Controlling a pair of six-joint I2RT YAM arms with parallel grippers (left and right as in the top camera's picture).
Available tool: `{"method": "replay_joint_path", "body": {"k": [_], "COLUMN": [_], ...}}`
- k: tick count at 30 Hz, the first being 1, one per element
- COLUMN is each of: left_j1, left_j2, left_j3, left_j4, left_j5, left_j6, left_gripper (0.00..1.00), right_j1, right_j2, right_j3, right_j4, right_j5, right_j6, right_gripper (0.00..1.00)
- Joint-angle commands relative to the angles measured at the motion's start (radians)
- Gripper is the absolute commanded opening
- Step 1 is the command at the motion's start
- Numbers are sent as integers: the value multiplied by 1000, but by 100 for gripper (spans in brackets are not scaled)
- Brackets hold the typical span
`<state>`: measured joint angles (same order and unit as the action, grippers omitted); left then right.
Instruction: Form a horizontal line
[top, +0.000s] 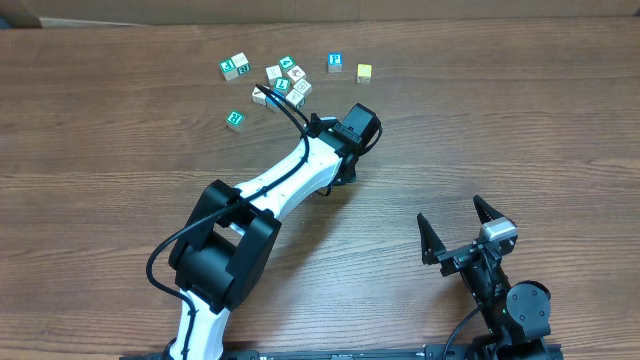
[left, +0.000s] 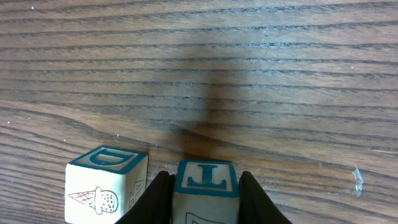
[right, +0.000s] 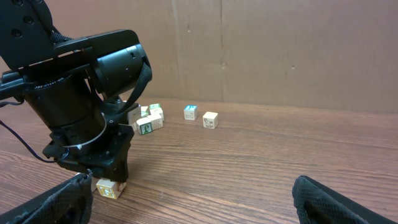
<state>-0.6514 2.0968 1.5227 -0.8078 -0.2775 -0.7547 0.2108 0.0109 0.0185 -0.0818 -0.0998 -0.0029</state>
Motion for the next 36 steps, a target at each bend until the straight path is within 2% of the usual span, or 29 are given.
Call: {"method": "replay_joint_path", "body": {"k": [1, 13, 20, 27, 30, 34, 35, 36], "left_j1": [-3, -3, 20, 42, 42, 41, 41, 40], "left_j2": [9, 9, 8, 8, 8, 9, 9, 9], "left_j3": [-11, -11, 53, 221, 256, 256, 253, 250], "left_j4": [-2, -1, -19, -121, -130, -131, -130, -130], "left_j5": [-18, -18, -25, -17, -11, 61, 77, 97], "left_j6": [18, 18, 53, 70, 72, 71, 70, 70], "left_gripper": [24, 48, 52, 54, 46, 12, 6, 4], "right_j1": [-3, -3, -3, -3, -3, -4, -3, -3], "right_j2": [-8, -8, -8, -8, -8, -8, -8, -8], "right_j3": [-10, -10, -10, -10, -10, -10, -10, -10], "right_j4": [5, 5, 5, 5, 5, 5, 5, 5], "right_j5": [8, 8, 8, 8, 8, 8, 8, 8], "right_j6": [6, 6, 6, 6, 6, 6, 6, 6], "right_gripper": [100, 100, 100, 100, 100, 100, 100, 100]}}
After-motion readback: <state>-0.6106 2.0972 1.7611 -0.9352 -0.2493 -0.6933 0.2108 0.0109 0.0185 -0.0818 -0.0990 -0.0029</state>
